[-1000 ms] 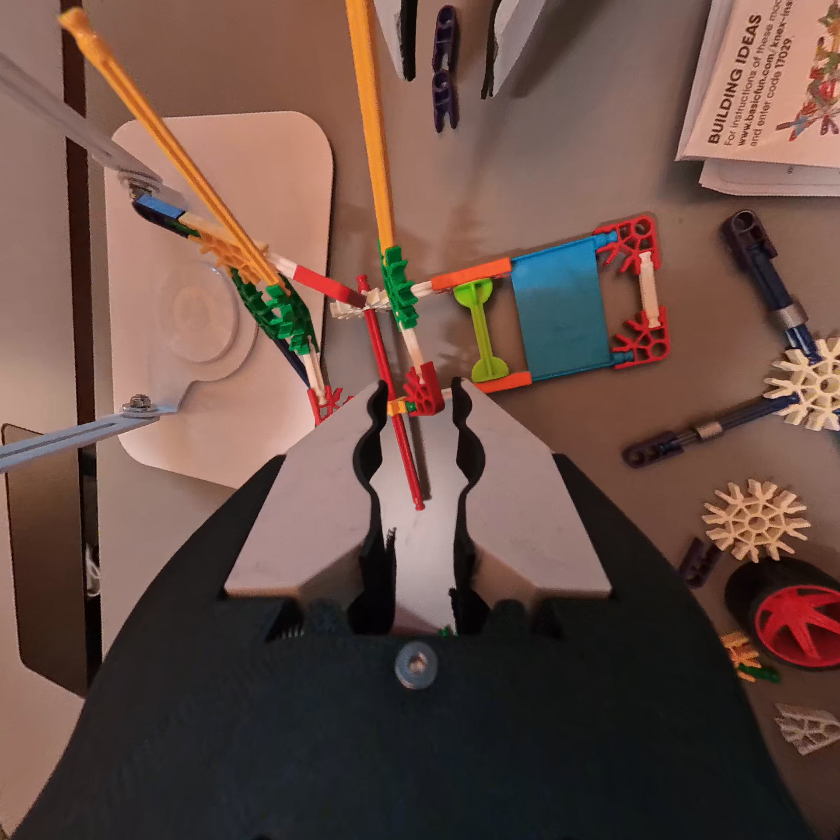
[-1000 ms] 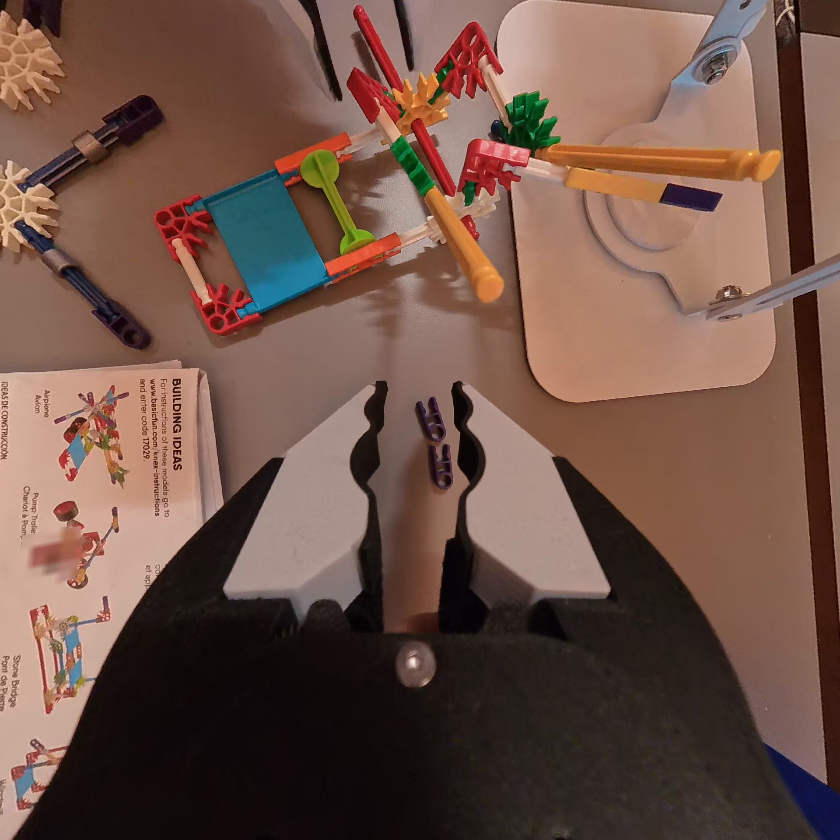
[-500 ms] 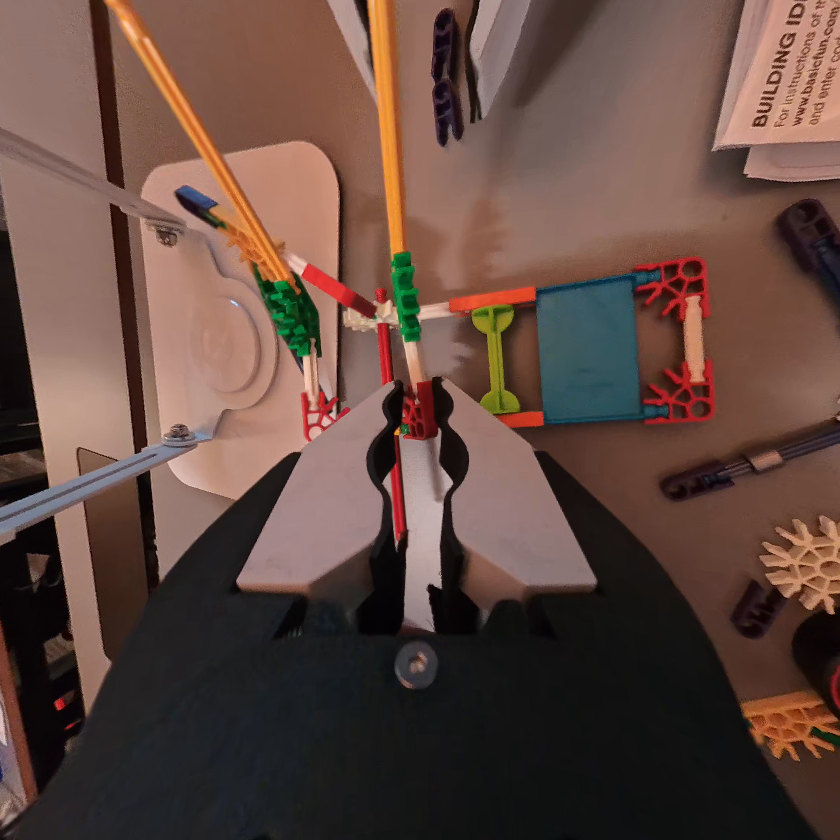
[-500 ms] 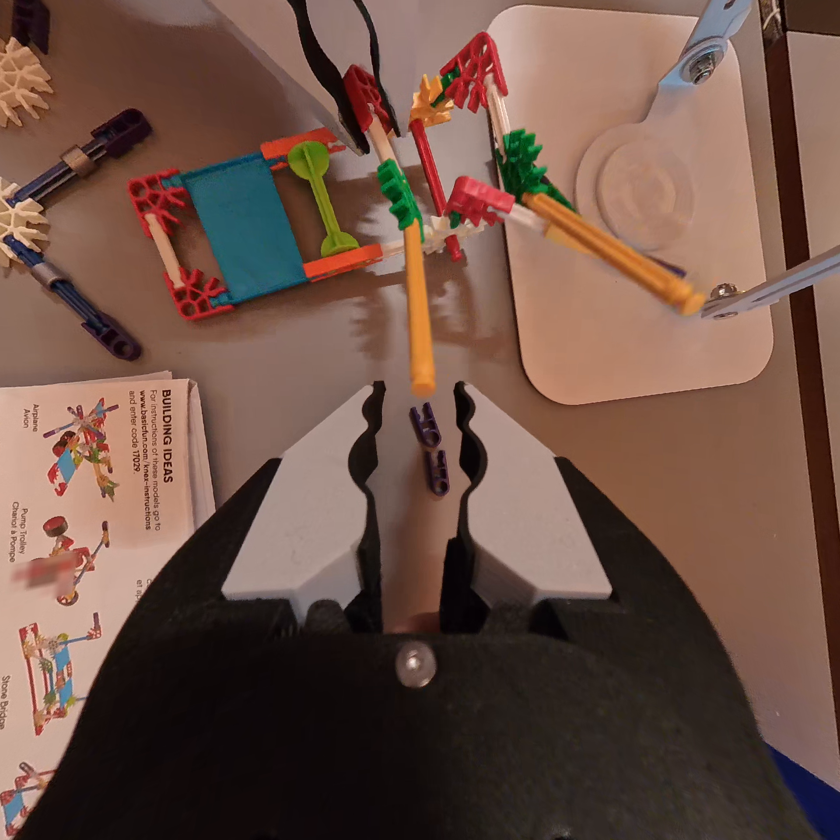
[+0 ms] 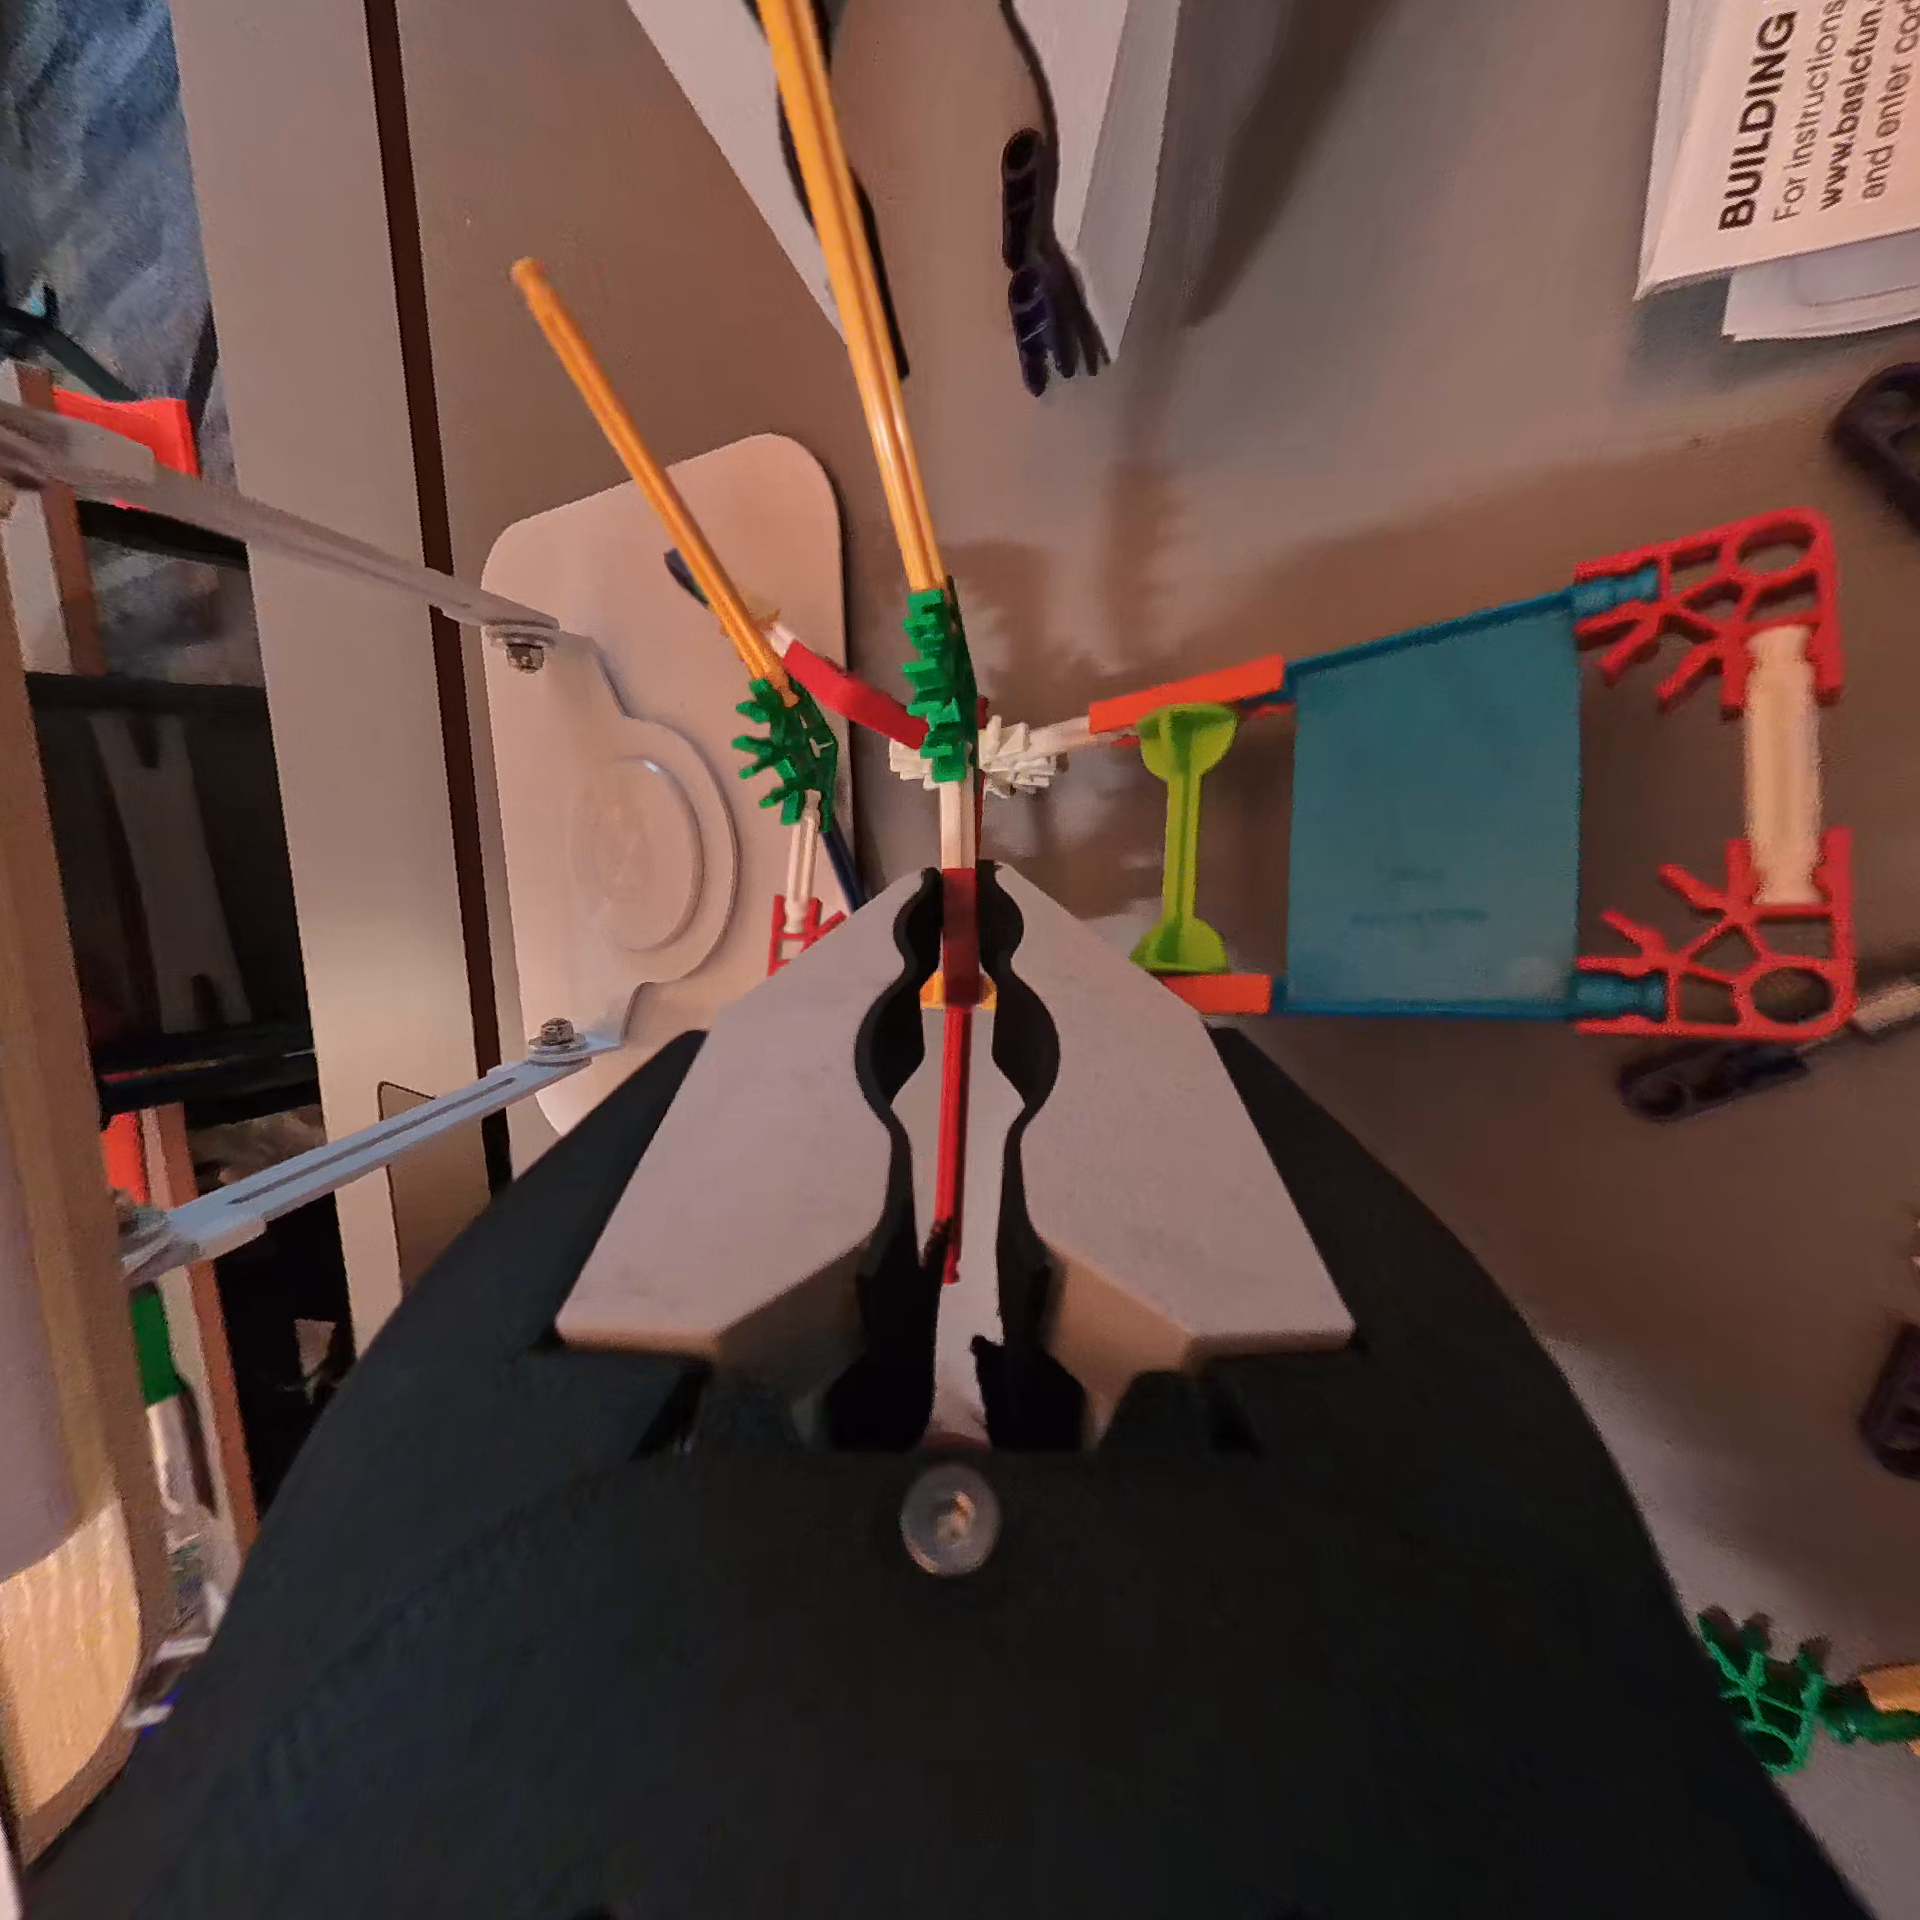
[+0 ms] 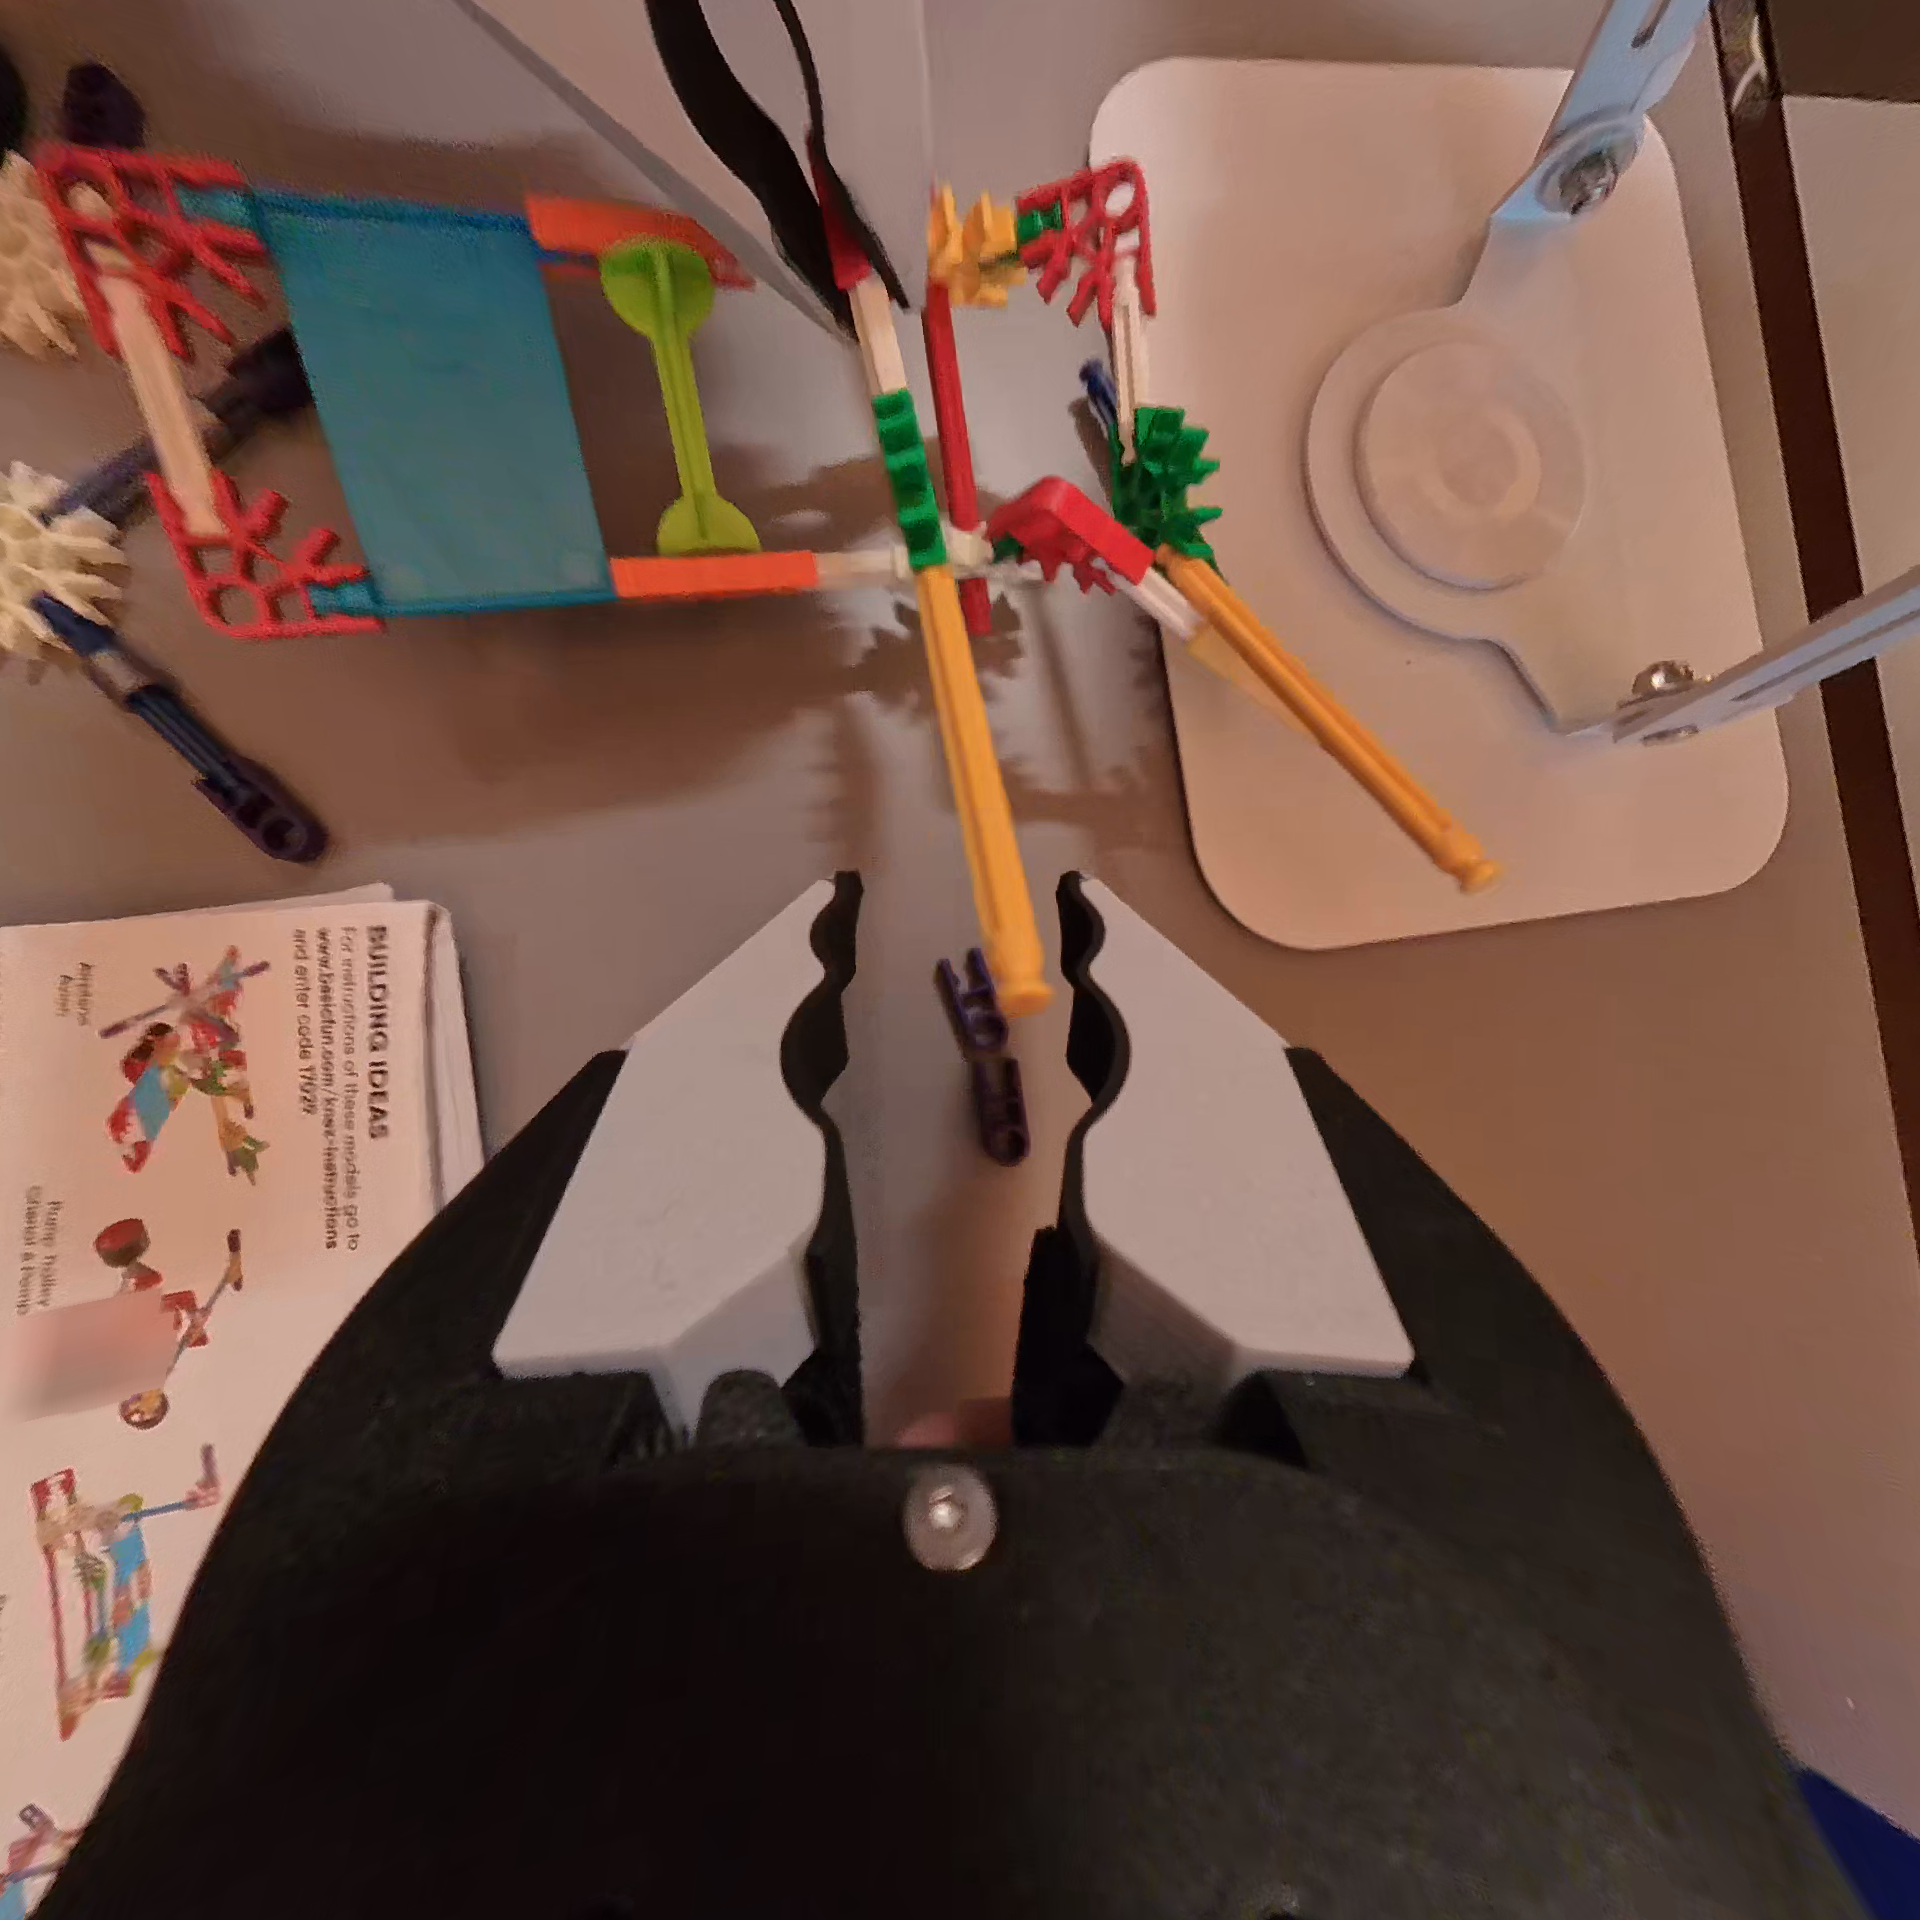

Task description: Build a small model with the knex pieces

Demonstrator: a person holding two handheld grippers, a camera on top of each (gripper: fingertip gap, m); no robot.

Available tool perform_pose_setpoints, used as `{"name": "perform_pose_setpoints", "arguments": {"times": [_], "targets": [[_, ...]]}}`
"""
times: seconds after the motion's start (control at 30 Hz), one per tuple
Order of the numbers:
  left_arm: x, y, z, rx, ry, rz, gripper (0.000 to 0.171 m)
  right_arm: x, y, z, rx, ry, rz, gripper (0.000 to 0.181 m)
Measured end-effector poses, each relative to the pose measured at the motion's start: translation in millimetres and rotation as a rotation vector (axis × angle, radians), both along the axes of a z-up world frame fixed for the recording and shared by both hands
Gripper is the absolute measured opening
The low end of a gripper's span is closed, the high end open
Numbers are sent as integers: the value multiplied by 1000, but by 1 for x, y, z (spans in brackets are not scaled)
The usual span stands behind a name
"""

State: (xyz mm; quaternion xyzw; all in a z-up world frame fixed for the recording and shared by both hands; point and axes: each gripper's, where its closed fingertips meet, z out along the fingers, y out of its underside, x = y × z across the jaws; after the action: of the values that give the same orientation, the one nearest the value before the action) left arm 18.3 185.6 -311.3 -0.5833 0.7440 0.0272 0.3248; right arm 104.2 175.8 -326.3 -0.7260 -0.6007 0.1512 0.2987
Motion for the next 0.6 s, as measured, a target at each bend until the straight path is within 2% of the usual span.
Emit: {"name": "perform_pose_setpoints", "arguments": {"times": [0.2,0.6], "targets": [[-4,1,-4,-39,-21,-9,4,-19,-12,29,19,131,57,30],[-4,4,-11,-35,-7,-18,6,-31,-18,40,62,158,74,6]]}}
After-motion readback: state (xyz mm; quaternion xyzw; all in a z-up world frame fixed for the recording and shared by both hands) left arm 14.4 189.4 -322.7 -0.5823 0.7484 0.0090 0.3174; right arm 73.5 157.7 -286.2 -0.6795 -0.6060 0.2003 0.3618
